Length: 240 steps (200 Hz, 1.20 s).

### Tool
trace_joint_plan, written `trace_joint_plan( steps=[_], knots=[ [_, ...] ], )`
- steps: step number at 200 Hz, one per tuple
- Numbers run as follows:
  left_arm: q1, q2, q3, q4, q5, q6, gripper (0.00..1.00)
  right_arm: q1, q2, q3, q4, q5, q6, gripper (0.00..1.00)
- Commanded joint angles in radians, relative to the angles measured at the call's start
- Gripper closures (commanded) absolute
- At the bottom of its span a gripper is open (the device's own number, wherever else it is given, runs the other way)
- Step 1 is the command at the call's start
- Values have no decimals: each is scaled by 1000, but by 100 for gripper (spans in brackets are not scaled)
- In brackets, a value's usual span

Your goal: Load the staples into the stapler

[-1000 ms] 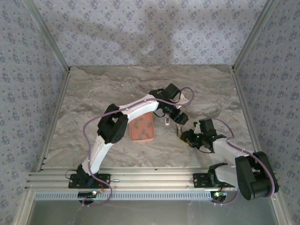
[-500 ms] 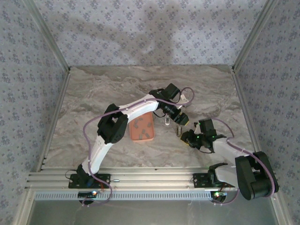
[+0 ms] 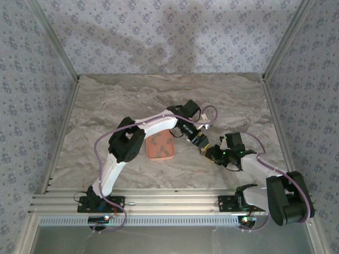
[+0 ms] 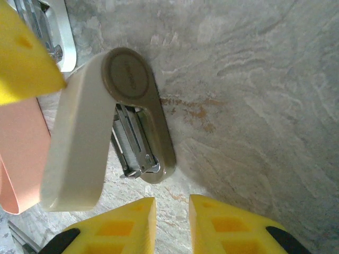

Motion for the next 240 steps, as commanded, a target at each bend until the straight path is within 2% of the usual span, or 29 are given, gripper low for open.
trace_joint_plan(
  steps=[1, 55, 95, 122, 159, 240],
  knots=[
    [-5, -84, -48, -29, 49, 59, 33, -8, 4, 32, -52, 8, -34, 77],
    [6, -161, -122, 66, 17, -8, 30, -19, -53, 52, -137, 4, -66, 76],
    [37, -158, -120, 141, -14, -114, 29, -52, -152, 56, -238, -14, -76, 68],
    [55, -183, -157, 186, -21, -160, 29, -76, -177, 73, -238, -41, -75, 63],
    [72, -255, -241, 244, -42, -187, 28, -77, -128, 121, -183, -78, -66, 56],
    [102, -418, -456, 408, -113, -265, 28, -53, -5, 178, -141, -88, -72, 54]
  ],
)
